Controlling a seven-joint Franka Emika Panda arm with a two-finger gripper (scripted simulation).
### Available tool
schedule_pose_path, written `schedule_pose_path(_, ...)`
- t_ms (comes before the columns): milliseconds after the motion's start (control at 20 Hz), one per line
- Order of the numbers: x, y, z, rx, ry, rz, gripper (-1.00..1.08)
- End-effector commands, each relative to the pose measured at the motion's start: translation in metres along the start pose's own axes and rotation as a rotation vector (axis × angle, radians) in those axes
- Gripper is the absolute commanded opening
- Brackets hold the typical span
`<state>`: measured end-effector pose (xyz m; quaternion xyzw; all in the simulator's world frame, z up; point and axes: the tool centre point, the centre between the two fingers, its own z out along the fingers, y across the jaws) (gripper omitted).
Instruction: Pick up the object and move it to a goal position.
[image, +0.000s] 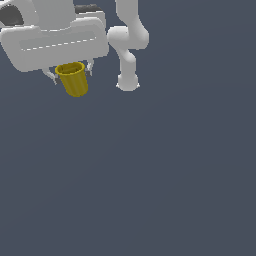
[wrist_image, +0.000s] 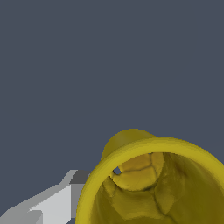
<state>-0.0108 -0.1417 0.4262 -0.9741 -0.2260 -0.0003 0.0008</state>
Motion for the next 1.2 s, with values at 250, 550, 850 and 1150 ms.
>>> schedule_pose_path(250, -0.012, 0.027, -0.048, -0.001, -0.001, 0.0, -1.0)
schedule_pose_path(550, -0.017, 0.04, -0.07, -0.001, -0.001, 0.0, -1.0)
schedule_pose_path(850, -0.019, 0.047, -0.081, -0.001, -0.001, 0.0, -1.0)
schedule_pose_path(1150, -0.019, 0.048, -0.084, -0.001, -0.001, 0.0, -1.0)
